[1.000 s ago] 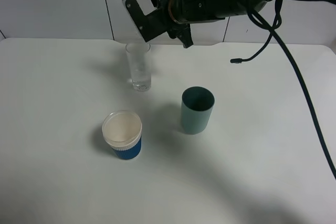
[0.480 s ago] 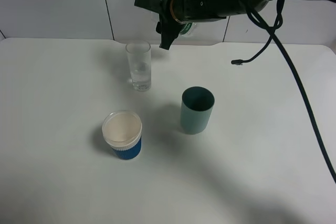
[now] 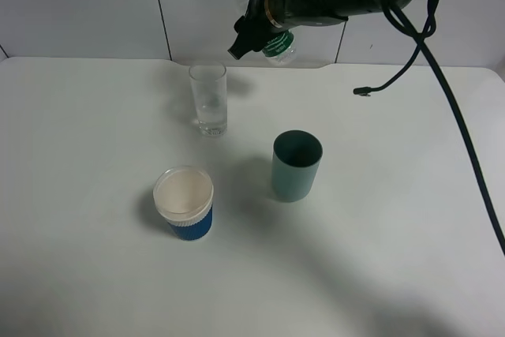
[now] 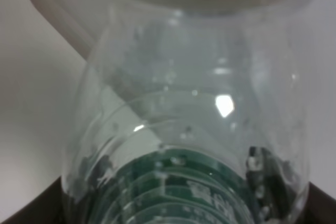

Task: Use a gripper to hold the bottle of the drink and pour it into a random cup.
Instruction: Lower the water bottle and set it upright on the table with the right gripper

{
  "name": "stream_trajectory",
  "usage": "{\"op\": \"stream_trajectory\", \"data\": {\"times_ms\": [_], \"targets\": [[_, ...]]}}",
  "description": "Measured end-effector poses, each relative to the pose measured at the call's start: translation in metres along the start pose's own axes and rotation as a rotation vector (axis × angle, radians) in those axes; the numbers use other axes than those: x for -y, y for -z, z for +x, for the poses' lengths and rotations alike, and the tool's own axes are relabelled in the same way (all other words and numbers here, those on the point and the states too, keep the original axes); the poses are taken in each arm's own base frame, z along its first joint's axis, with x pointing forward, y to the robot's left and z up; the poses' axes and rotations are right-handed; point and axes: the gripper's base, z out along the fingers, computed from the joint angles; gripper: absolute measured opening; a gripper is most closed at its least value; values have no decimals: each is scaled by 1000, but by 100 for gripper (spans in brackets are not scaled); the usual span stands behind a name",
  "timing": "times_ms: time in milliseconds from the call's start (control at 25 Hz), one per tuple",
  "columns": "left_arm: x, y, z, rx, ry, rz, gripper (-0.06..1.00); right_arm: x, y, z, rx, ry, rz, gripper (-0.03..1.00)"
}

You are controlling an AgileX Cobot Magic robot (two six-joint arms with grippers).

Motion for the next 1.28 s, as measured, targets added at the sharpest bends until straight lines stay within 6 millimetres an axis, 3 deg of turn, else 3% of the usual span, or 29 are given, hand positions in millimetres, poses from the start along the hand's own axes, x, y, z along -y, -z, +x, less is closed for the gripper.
{"op": "stream_trajectory", "data": {"times_ms": [320,800,1120,1280], "targets": [[0,0,0,0,0,0,99,-2,0,1,-4,-113,-36,56],[0,0,0,0,0,0,99,11,-6,15,-53,-198,-105,56],[0,0,0,0,0,0,99,10,-6,16,-30,-90,-186,56],[0,0,0,0,0,0,99,18,1,9,16,-125,-181,56]]}}
